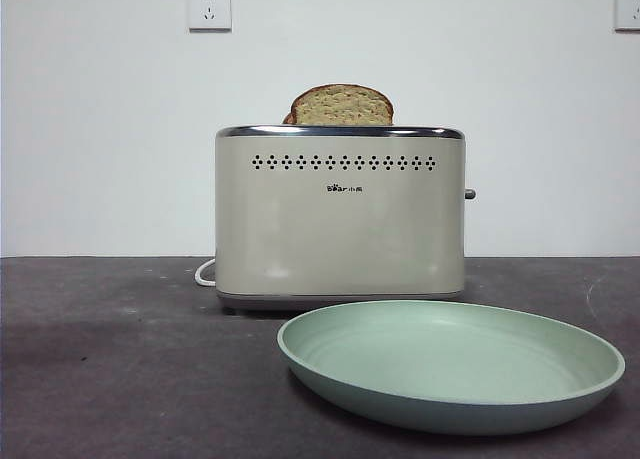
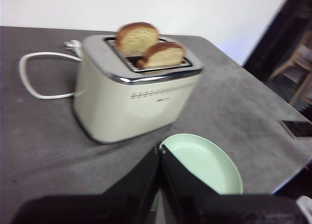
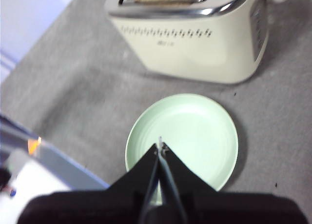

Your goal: Take the bread from the toaster,put the bread on the plate,put the plate on the table

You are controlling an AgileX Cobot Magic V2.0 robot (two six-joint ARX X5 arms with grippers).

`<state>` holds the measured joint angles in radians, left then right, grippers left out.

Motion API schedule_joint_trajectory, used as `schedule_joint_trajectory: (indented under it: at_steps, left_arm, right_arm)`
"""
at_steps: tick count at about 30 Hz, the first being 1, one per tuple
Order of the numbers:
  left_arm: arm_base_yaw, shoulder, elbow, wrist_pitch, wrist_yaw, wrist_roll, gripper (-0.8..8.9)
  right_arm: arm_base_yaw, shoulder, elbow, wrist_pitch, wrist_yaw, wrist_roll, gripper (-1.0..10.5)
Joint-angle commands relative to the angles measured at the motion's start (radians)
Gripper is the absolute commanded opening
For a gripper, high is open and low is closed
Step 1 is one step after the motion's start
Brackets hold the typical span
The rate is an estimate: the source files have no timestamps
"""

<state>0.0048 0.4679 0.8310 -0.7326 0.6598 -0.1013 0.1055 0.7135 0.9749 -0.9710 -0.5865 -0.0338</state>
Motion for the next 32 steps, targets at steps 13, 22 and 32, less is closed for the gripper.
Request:
schedule_joint_trajectory:
  at_steps: [13,22,32]
  left_arm:
    - [0.003,0.009,0.034,-0.009,0.026,0.023,5.66]
    - [0.003,0.02,0.034,0.027,0.031,0.027,5.83]
    - [-0.043,0.185,0.035,0.293,0.086,0.028,5.83]
  right_arm:
    - [0.003,0.005,0.013,-0.022,-0.015,-0.042,5.6]
    - [0.003,0.005,0.013,-0.022,-0.015,-0.042,6.3]
    - [0.003,0.018,0.013,-0.021,-0.015,-0.041,6.3]
